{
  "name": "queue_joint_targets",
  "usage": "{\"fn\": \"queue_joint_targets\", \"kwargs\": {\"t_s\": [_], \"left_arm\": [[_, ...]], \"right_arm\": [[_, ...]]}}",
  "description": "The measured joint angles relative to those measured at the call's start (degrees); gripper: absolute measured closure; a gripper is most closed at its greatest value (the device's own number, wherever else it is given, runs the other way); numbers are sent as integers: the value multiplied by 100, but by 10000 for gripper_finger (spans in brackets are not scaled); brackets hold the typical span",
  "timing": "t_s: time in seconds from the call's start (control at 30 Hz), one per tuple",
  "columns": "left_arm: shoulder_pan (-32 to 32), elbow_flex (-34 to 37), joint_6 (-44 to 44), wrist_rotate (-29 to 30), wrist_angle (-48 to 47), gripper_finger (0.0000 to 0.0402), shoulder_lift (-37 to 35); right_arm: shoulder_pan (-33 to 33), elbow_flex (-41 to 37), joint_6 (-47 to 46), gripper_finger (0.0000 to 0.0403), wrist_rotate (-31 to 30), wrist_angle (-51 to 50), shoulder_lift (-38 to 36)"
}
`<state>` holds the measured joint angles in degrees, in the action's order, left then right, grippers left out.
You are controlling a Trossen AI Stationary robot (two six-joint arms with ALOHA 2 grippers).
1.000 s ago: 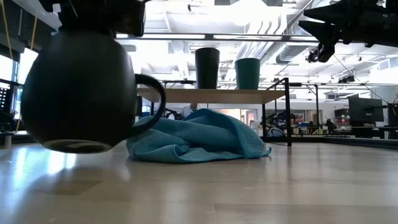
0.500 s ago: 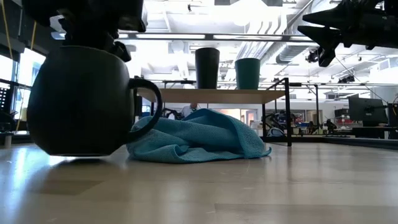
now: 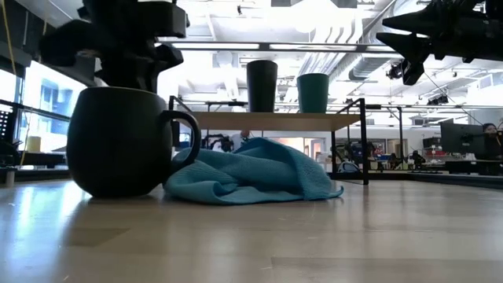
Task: Stack small to large cups/mugs on shelf
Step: Put the black mug on the shelf
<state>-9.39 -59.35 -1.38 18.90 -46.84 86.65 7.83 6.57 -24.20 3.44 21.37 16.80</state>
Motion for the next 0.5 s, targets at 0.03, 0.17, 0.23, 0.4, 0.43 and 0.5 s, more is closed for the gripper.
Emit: {"fn": "queue_joint_targets", "kwargs": {"t_s": [0.03, 0.17, 0.23, 0.4, 0.43, 0.5], "left_arm": [[57, 0, -88, 0, -2, 384, 0], [254, 0, -273, -114, 12, 393, -2], [344, 0, -294, -231, 8, 390, -2], [466, 2, -331, -374, -14, 352, 2], [466, 2, -332, -372, -14, 344, 2], [466, 2, -328, -374, -16, 332, 2]], "right_arm": [[1, 0, -1, 299, 0, 0, 0], [1, 0, -50, 299, 1, 4, -1], [-1, 0, -98, 299, 1, 4, 0], [0, 0, -108, 299, 1, 4, 0], [1, 0, -108, 299, 2, 4, 0], [0, 0, -104, 299, 2, 4, 0]]}}
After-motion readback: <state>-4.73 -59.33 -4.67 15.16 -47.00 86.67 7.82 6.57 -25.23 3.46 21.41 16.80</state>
